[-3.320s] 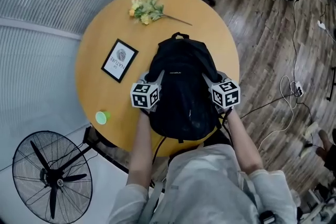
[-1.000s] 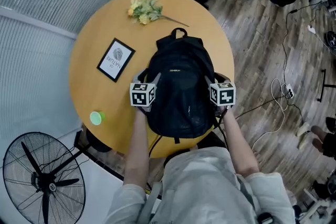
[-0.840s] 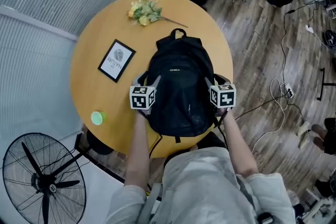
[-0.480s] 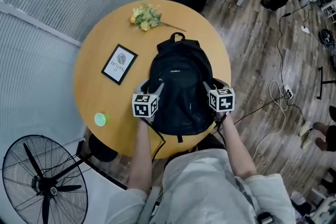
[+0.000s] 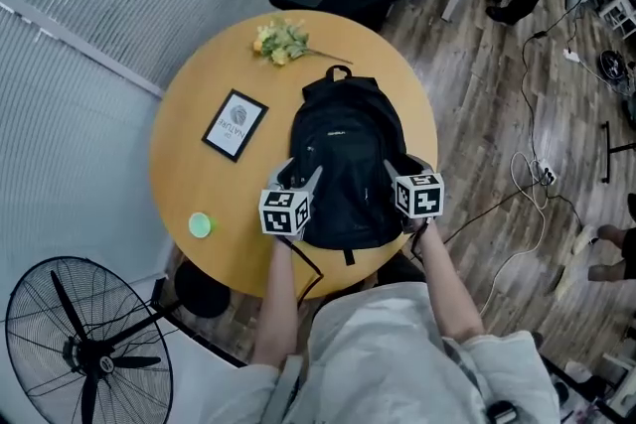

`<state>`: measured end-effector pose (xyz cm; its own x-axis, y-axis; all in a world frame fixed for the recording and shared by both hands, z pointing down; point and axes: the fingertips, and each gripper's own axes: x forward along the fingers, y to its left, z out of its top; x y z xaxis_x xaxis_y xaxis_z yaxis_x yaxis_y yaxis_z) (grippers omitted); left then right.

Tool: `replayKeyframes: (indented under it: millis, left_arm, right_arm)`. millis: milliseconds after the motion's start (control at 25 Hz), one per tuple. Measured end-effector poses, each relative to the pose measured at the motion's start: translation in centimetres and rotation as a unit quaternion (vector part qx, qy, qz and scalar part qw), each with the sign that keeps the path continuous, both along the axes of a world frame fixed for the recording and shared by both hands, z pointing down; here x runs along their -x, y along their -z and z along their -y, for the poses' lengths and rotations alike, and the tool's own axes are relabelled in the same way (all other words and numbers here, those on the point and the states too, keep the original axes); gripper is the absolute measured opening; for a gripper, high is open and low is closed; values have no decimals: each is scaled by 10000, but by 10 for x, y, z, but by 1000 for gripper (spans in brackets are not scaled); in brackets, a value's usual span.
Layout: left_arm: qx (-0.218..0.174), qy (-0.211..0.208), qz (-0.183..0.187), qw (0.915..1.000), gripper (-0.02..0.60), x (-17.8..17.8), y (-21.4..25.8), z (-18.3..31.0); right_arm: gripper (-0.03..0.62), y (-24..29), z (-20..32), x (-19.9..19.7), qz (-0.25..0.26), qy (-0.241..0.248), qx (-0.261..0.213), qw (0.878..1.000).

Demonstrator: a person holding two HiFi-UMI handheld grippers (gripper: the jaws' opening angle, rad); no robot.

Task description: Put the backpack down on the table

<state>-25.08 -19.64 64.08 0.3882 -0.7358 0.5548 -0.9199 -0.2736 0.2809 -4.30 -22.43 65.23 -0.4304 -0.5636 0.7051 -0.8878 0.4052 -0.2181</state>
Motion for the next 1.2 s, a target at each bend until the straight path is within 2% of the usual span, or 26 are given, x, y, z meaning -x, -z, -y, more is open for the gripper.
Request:
replayKeyframes:
  millis: [360,760,1200]
  left_arm:
    - [-166,213,-129,9996,261,6,31,-31]
    - [-304,185,-233,9991,261,2,46,-61]
    - [-360,276,-130,9989,261,4,50,-83]
  right_arm:
    - [183,22,-22,11,159,-166,-235,9995]
    - [190,43,-54,17,317,-273,-456,9981]
    - [193,48,-77,17,283,-333,-619,9971]
